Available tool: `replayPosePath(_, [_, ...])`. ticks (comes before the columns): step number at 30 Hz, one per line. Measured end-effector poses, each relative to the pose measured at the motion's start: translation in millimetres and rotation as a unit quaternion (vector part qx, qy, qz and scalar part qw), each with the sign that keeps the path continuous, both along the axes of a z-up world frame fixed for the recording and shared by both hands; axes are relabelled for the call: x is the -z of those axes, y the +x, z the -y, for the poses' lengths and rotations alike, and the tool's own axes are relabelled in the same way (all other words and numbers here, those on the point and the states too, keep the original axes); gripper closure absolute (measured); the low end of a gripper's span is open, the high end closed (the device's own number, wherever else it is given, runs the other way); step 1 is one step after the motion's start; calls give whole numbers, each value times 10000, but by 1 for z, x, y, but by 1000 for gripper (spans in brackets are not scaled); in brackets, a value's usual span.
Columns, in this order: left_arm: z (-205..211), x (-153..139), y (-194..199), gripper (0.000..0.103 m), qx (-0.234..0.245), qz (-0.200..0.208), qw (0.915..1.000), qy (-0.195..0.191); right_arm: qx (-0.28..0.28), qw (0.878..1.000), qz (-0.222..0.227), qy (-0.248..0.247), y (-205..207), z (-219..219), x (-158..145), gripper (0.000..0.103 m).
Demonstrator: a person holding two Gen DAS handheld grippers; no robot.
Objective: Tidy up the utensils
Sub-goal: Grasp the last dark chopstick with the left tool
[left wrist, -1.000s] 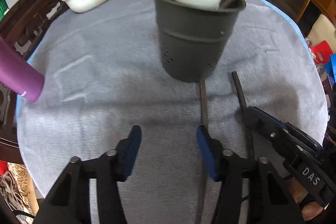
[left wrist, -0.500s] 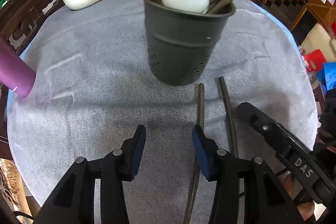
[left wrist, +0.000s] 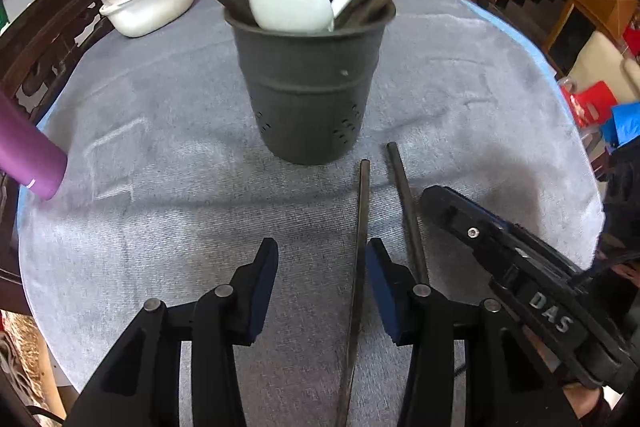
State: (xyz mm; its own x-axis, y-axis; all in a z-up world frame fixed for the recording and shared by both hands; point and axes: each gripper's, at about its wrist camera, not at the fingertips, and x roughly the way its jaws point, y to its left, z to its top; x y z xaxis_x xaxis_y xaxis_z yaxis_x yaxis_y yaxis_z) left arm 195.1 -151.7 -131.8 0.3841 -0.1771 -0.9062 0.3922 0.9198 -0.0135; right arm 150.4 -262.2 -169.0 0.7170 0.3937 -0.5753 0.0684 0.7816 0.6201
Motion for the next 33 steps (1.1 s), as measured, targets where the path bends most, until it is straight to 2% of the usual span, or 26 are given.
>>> replayPosePath(2, [1,3,3,55,-34,-114,9999,-98,0,10000,-1,12,0,0,0,88])
replayPosePath(8, [-4,5,3,59,-11,-151,9999,-68,2,10000,4,39,0,1,1,88])
replayPosePath(12, [-17,6,1,77,-14,-122,9999,-30,11,10000,4,50,0,2,1,88])
replayPosePath(13, [-21,6,1,79,-23,-140,9999,-67,11,10000,3,34,0,1,1,88])
replayPosePath(20, [-55,1,-2,79,183,-366,9978,-521,15,9999,-47,90,0,2,2,88])
replayPosePath(23, [-69,-1,-2,79,288,-520,9949,-814,-32,9994,-337,34,0,-2,3,87])
replayPosePath(25, [-77,-4,-1,79,310,-537,9941,-885,58,9987,-493,-123,-2,-4,-3,83])
replayPosePath(27, [-82,-7,-5,79,332,-557,9931,-978,15,9977,-601,-325,-2,-8,-9,73])
replayPosePath(33, [-91,-4,0,79,254,-722,9915,-1050,-57,9905,-1120,-798,13,-22,-27,73])
